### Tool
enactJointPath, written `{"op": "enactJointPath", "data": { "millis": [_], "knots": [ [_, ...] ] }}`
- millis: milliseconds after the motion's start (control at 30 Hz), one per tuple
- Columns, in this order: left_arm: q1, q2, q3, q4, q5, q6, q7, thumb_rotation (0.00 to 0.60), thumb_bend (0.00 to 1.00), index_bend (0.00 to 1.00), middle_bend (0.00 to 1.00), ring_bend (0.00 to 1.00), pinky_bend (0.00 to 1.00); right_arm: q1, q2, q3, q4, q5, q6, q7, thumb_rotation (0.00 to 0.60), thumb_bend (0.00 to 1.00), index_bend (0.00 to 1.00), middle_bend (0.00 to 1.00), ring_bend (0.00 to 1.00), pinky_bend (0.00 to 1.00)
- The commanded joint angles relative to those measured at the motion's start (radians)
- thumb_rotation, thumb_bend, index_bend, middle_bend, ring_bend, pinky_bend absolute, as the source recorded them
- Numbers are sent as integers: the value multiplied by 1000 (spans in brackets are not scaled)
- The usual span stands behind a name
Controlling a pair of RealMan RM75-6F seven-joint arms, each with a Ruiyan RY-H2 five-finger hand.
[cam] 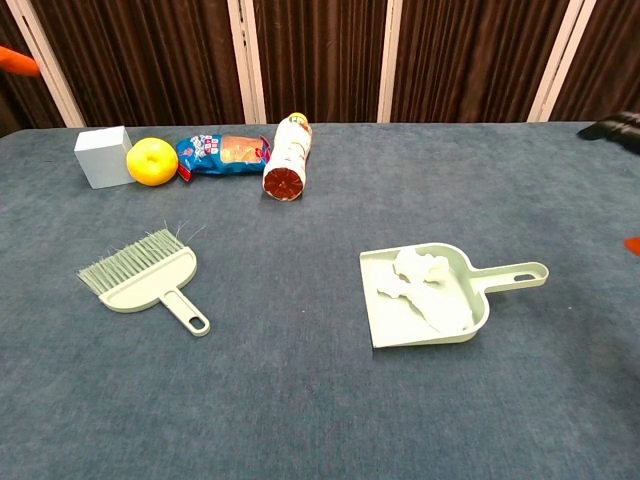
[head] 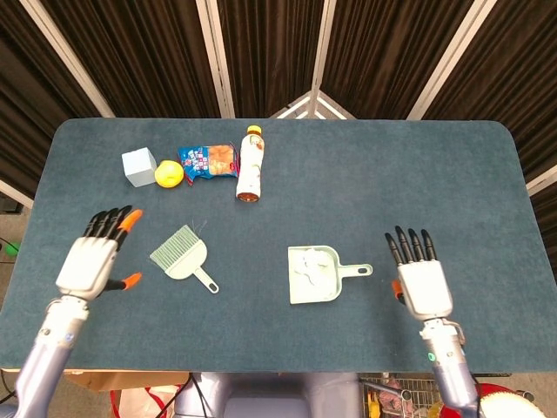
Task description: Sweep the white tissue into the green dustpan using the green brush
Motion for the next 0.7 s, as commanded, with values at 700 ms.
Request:
{"op": "enactJointPath", "data": {
  "millis": [700],
  "knots": [
    [361,-12,118,412,304,328,-289,600,0,0,0,0,12,-300,221,-56,208,-199,279,521,600,311,0,0,0,0]
  ]
}}
